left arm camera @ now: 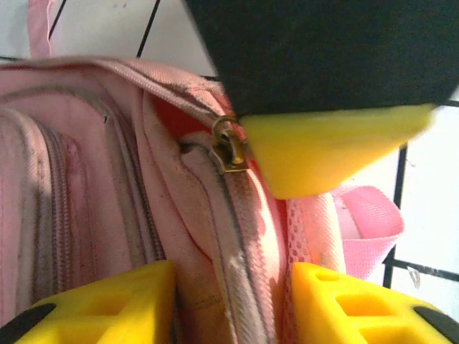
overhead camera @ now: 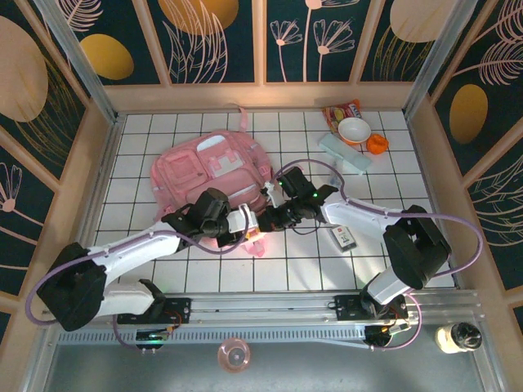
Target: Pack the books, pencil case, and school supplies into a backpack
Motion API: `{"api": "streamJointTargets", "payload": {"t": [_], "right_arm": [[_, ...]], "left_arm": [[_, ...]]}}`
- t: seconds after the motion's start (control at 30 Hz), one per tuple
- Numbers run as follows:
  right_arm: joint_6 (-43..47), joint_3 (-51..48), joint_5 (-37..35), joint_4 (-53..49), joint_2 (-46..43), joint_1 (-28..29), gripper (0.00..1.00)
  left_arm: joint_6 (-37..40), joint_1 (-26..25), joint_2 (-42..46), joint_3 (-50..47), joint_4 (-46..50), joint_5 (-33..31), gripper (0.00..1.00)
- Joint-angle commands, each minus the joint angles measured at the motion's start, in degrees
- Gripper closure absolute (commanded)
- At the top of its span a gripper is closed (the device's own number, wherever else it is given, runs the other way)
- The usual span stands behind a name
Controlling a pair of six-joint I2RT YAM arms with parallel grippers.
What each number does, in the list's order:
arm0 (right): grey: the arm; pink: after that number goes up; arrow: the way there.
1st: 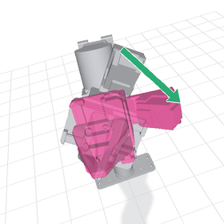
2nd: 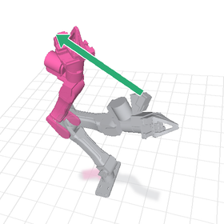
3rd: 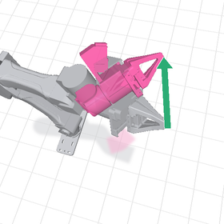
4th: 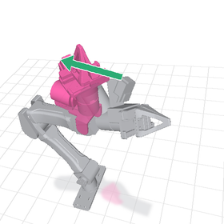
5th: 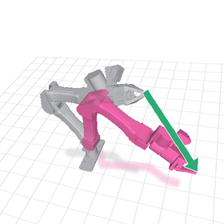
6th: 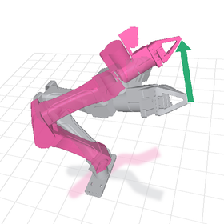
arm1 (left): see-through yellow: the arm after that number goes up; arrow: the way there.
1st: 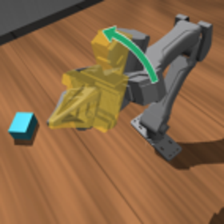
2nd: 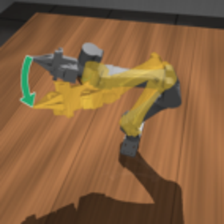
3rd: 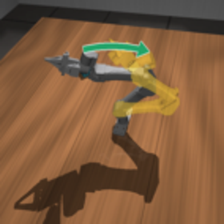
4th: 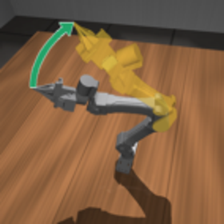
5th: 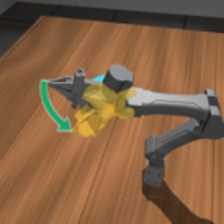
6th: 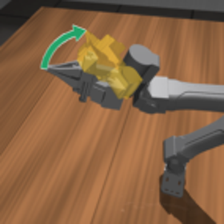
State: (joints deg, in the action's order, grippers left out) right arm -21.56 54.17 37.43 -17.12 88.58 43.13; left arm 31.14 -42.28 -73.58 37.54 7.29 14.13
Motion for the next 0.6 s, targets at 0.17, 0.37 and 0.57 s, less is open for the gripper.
{"api": "streamJointTargets", "payload": {"t": [0.17, 0.37, 0.57], "right_arm": [[3.13, -5.13, -2.27, -1.18, -4.67, -9.19, 1.00], [1.16, -4.51, -1.78, 1.21, -3.83, -5.95, 1.00], [-6.43, -5.23, -0.54, 9.98, -3.53, 2.37, 1.00]], "left_arm": [[3.40, 0.14, 7.31, -2.30, 2.17, -2.02, 1.00], [6.02, 5.66, 15.73, -6.11, 8.76, -12.42, 0.96], [6.47, 6.90, 16.11, -3.97, 15.07, -19.73, 0.72]]}}
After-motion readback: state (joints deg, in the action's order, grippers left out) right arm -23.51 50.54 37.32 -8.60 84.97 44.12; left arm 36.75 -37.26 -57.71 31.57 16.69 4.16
